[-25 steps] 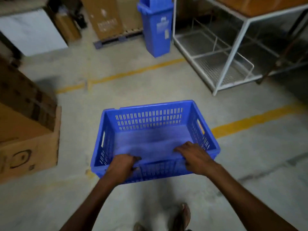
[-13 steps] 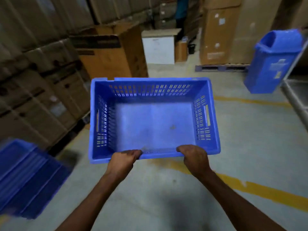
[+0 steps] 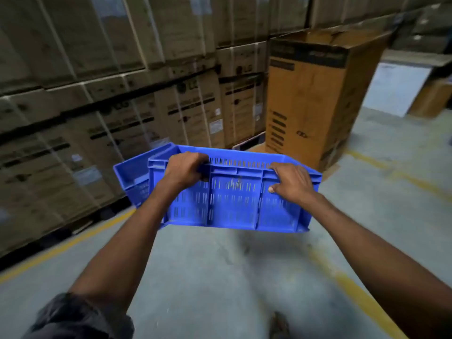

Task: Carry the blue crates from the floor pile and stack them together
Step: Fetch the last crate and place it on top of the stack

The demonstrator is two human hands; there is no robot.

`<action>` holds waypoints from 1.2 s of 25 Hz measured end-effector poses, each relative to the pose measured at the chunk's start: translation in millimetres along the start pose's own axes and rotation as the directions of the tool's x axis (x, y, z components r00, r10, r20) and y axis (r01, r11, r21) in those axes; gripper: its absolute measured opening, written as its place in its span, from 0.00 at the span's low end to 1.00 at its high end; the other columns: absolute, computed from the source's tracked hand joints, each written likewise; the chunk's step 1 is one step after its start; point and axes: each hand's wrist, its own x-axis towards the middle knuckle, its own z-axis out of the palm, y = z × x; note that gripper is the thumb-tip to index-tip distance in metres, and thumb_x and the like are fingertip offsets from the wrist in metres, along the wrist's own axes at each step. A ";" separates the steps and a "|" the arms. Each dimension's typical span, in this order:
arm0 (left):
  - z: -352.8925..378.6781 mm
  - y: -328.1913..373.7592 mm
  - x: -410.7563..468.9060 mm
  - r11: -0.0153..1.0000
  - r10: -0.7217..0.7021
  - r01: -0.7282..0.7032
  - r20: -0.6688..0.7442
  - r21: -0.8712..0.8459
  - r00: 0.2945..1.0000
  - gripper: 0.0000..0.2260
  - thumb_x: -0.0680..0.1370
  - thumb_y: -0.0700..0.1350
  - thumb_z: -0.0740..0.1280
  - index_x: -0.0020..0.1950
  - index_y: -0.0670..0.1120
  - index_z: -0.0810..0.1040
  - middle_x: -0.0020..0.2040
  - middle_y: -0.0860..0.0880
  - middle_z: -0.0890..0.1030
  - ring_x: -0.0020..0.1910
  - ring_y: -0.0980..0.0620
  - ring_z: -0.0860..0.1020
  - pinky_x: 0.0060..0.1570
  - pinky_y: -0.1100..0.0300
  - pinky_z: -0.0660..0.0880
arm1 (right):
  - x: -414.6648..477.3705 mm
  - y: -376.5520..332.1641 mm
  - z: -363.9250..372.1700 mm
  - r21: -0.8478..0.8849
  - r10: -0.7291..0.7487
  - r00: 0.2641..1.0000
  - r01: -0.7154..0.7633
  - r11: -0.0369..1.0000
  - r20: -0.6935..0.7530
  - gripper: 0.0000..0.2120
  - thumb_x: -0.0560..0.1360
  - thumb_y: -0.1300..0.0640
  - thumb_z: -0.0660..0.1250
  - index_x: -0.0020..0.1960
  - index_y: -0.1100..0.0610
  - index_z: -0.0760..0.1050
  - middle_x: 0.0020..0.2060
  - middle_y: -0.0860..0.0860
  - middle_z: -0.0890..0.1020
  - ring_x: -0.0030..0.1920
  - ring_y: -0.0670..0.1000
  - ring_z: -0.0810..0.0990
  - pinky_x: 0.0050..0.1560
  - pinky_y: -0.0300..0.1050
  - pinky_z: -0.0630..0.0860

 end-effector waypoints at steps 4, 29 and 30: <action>31.6 -76.1 -11.1 0.994 -0.108 0.106 0.112 0.030 0.988 0.20 0.64 0.60 0.76 0.51 0.54 0.78 0.51 0.52 0.83 0.54 0.47 0.81 0.41 0.55 0.72 | 52.7 -42.7 56.1 0.072 -0.117 0.993 0.115 0.991 0.026 0.27 0.64 0.48 0.78 0.60 0.51 0.74 0.54 0.53 0.83 0.58 0.57 0.79 0.52 0.51 0.71; 149.6 -507.8 153.5 0.887 -0.457 0.461 0.163 0.013 0.875 0.21 0.69 0.60 0.76 0.58 0.54 0.78 0.53 0.54 0.79 0.56 0.48 0.78 0.41 0.56 0.70 | 526.5 -299.0 271.8 0.125 -0.483 0.869 0.470 0.874 0.111 0.19 0.68 0.52 0.75 0.57 0.49 0.75 0.51 0.48 0.83 0.56 0.54 0.79 0.42 0.50 0.76; 154.3 -526.4 159.2 0.871 -0.486 0.491 0.170 0.010 0.857 0.22 0.68 0.60 0.76 0.58 0.54 0.78 0.54 0.54 0.80 0.57 0.48 0.79 0.44 0.55 0.73 | 533.9 -305.2 282.7 0.156 -0.460 0.885 0.446 0.882 0.074 0.18 0.68 0.55 0.74 0.57 0.50 0.76 0.49 0.49 0.83 0.55 0.54 0.80 0.41 0.50 0.76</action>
